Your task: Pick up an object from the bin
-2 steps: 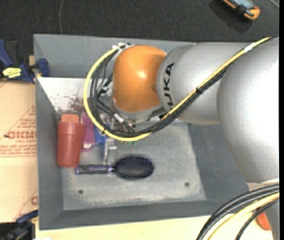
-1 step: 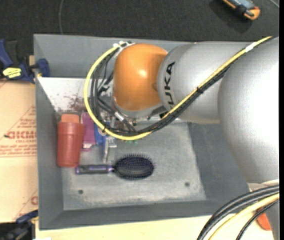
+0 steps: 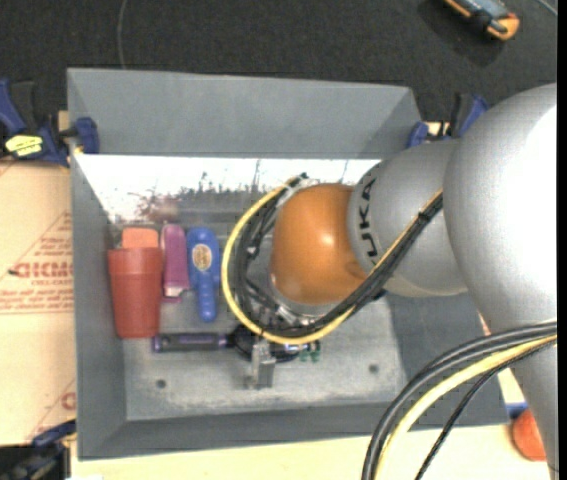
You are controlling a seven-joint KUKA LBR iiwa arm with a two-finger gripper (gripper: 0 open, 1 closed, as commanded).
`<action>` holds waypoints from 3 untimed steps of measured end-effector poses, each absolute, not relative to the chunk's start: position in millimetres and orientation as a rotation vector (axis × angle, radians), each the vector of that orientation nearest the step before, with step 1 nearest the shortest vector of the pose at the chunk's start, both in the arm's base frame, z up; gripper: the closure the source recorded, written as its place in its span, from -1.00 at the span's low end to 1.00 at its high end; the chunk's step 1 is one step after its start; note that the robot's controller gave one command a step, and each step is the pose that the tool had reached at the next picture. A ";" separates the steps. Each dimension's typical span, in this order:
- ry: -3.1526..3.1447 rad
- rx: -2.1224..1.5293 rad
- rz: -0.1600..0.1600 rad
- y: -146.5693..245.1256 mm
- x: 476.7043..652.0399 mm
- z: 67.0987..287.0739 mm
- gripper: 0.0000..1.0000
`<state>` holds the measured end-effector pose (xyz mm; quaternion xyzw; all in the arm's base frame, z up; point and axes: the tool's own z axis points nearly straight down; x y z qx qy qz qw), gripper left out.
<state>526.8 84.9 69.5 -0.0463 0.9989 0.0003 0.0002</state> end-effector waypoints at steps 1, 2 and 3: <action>3.130 -0.101 0.009 84.8 527.3 70.2 -1.00; 3.133 -0.139 0.004 84.8 528.3 70.5 -1.00; 3.133 -0.124 0.007 84.7 528.1 70.4 -1.00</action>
Offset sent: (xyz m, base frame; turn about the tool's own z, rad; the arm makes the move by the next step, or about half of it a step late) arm 0.0006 0.0006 0.0007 0.0011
